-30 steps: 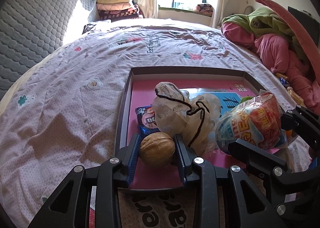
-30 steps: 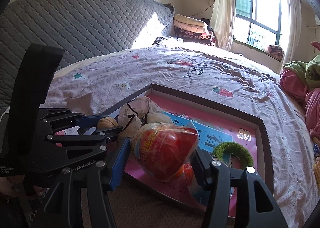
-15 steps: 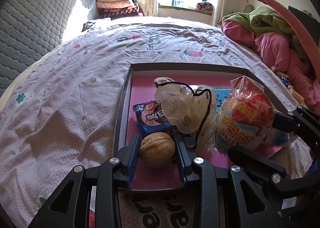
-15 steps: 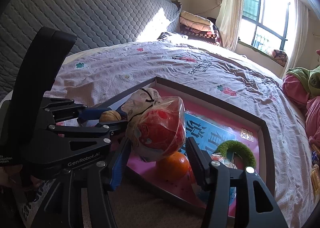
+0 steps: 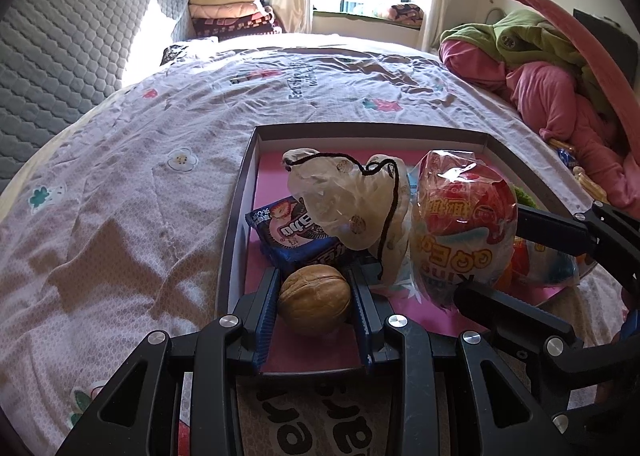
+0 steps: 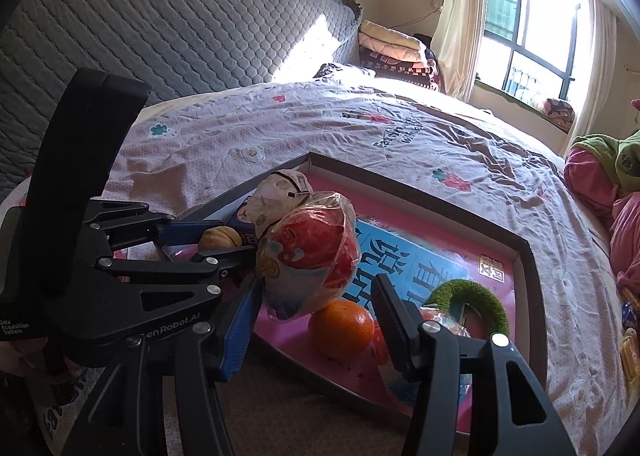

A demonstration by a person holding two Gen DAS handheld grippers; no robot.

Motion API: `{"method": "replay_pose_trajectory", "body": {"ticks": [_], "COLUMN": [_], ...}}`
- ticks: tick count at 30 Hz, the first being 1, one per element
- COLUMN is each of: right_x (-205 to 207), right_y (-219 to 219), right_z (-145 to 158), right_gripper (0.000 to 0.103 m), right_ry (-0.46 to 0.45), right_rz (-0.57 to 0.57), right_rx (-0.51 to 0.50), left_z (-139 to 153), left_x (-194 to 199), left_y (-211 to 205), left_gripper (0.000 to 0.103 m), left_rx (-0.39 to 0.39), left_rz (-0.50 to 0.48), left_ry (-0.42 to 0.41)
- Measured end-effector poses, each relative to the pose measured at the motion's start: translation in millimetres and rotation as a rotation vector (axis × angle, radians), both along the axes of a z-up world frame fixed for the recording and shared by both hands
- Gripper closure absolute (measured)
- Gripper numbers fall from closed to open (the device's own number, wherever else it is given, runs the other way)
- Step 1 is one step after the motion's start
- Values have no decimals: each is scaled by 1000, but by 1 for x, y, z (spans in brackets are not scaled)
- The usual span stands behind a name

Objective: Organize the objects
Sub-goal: 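Lower the walnut and the Kinder egg into the box beside the mesh bag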

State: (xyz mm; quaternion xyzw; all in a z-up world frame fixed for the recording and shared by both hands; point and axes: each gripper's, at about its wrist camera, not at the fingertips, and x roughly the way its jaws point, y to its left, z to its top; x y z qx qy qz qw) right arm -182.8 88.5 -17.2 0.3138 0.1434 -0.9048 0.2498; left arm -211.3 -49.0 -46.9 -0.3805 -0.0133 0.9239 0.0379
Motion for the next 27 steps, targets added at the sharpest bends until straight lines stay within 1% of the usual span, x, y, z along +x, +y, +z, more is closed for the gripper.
{"method": "replay_pose_trajectory", "body": {"ticks": [13, 27], "right_x": [0, 3], "right_y": [5, 23], "right_z": [4, 19], "right_gripper": [46, 46], "right_ry": [0, 8], "right_rz": [-12, -52], "right_rx": [-13, -61], "left_z": [1, 3], "left_x": [2, -1], "left_y": [1, 3], "left_gripper": [68, 68], "left_rx": [5, 6], "left_rz": [1, 12], "left_ry": [-4, -19]}}
